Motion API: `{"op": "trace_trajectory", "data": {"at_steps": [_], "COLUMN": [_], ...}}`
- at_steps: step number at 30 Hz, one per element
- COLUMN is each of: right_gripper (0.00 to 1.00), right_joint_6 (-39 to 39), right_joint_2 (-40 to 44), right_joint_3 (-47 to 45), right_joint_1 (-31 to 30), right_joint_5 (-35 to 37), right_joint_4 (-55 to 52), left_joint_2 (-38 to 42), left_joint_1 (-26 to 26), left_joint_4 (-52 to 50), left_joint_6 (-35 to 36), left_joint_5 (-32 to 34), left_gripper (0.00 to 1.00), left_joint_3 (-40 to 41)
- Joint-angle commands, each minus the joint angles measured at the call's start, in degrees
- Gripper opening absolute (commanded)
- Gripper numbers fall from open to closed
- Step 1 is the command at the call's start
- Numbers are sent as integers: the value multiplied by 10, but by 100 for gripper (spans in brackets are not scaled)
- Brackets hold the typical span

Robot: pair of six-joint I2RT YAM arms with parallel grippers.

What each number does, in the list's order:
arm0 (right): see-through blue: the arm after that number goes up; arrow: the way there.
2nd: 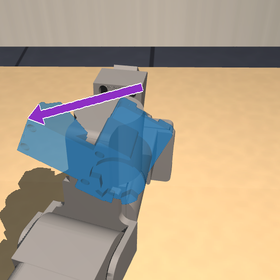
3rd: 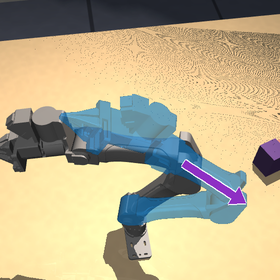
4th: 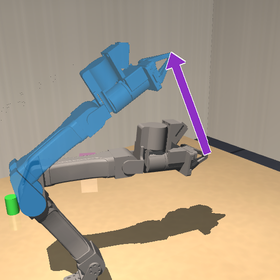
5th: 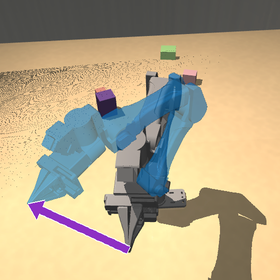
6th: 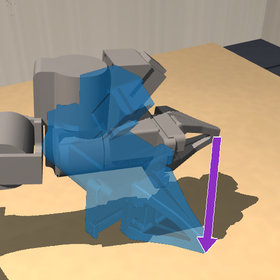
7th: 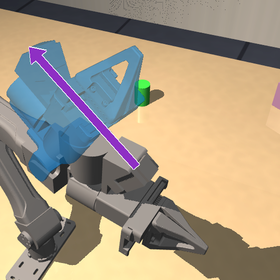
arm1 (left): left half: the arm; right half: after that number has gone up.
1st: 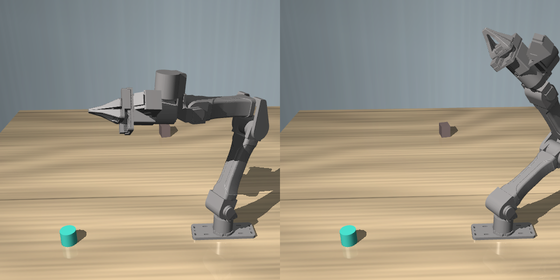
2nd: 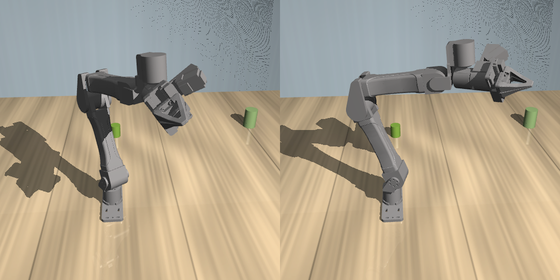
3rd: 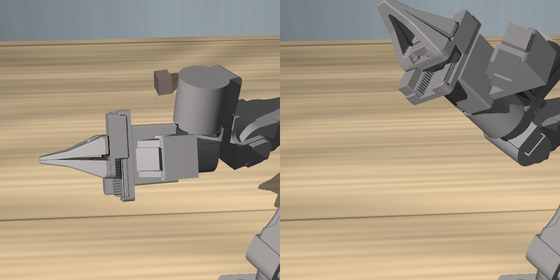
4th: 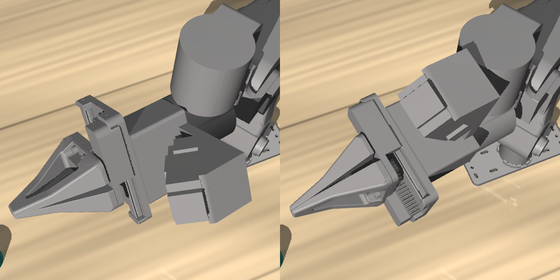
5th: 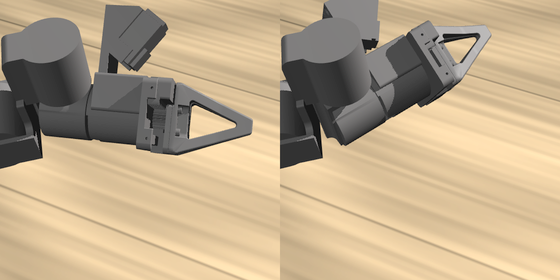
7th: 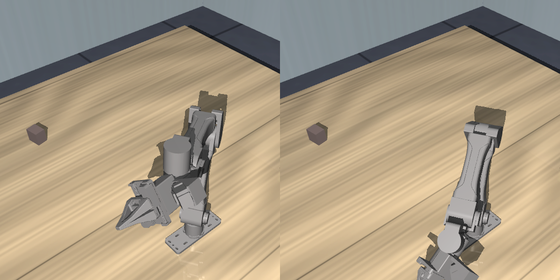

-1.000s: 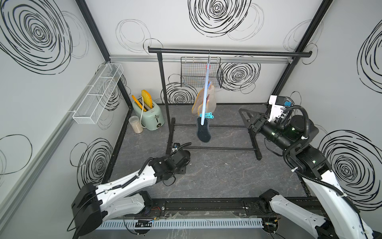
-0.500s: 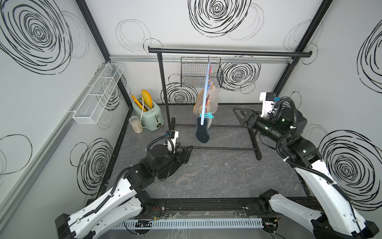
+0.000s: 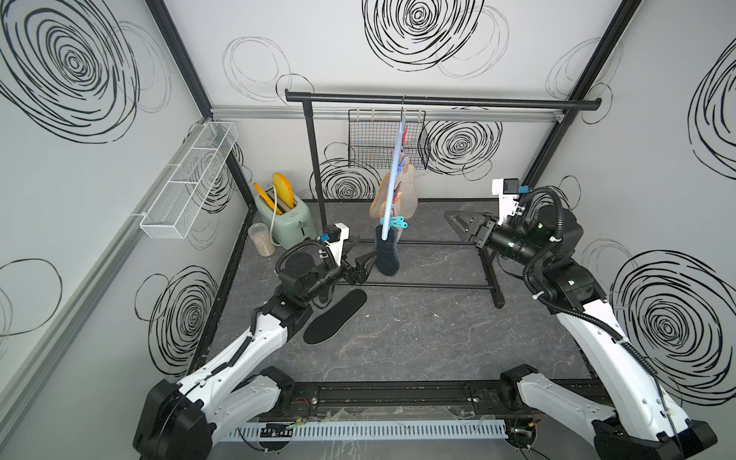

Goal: Take the shoe insoles off the hanger
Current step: Remove the insole from the hanger.

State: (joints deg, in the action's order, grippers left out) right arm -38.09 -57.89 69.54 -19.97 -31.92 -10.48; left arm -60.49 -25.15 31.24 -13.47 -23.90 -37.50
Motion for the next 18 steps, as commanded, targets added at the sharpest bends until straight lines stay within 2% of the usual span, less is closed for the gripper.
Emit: {"op": "trace_trajectory", "data": {"at_steps": [1,7,13,16,18], "right_gripper": [70,70,70,70,70], "right_joint_6": [5,18,30,35,37], "right_joint_2": [-7,0,6,6,4], "right_joint_3": [-5,-14,-17,-13,-10], "right_joint_1": [5,5,6,6,5], "right_joint_5": [-50,-52,-47,-44,-46], "right_joint_4": [39,38,32,30,33], "left_joint_2": [-35,-96,-125,-131,-141], "left_joint_1": [20,7,-5,-13,-17], "left_joint_4": [130,136,139,145,146], "left_joint_6": [2,46,44,41,35], "left_joint_5": [-105,-129,-177,-186,-198], "left_gripper": [83,82,74,66,54], "left_joint_3": [-5,-43,-66,-65,-71]}}
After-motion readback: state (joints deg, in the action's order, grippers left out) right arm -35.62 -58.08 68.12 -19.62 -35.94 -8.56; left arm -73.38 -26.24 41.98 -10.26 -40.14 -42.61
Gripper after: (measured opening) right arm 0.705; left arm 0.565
